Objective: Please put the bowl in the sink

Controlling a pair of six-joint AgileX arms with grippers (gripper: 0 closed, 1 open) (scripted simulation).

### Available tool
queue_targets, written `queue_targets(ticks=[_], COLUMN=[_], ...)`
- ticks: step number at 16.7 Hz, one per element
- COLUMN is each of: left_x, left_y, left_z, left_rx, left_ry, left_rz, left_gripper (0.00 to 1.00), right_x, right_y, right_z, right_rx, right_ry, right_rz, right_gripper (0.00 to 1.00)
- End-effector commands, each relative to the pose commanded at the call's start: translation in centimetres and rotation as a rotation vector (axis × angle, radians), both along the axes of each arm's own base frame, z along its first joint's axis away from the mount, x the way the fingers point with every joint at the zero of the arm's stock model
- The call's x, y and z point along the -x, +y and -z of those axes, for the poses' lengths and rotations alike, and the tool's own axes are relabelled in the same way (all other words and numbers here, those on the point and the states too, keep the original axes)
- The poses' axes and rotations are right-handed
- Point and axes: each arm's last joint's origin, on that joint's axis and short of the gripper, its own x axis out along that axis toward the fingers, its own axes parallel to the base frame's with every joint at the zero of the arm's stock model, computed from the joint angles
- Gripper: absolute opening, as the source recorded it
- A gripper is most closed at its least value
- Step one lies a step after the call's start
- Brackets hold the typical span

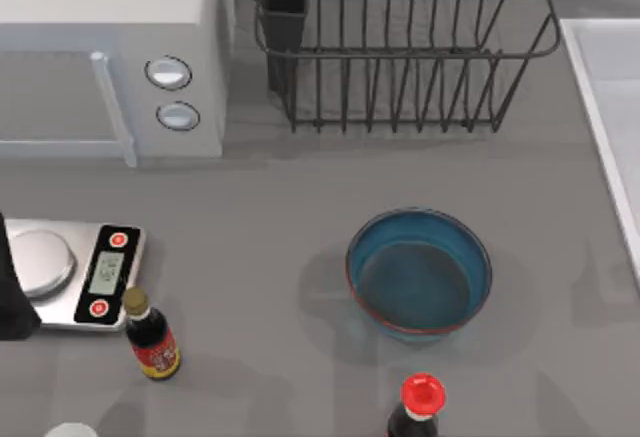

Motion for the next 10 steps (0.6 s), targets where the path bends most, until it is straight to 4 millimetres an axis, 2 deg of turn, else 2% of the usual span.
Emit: queue_targets(ticks=[3, 5, 7, 10], left_x=[0.0, 0.0, 0.0, 0.0], left_y=[0.0, 0.0, 0.0, 0.0], left_z=[0.0, 0.0, 0.0, 0.0], left_rx=[0.0, 0.0, 0.0, 0.0], left_ry=[0.0, 0.0, 0.0, 0.0], left_rz=[0.0, 0.0, 0.0, 0.0], left_gripper=[1.0, 1.0, 1.0, 1.0], right_x=[-1.8, -4.0, -6.9, -11.6], right_y=[1.1, 2.3, 3.9, 7.2], right_z=[-3.5, -5.4, -6.4, -6.4], right_rx=[-0.046, -0.063, -0.065, -0.036], right_ry=[0.21, 0.398, 0.605, 0.908], right_rz=[-0.048, -0.071, -0.083, -0.077], right_gripper=[1.0, 1.0, 1.0, 1.0])
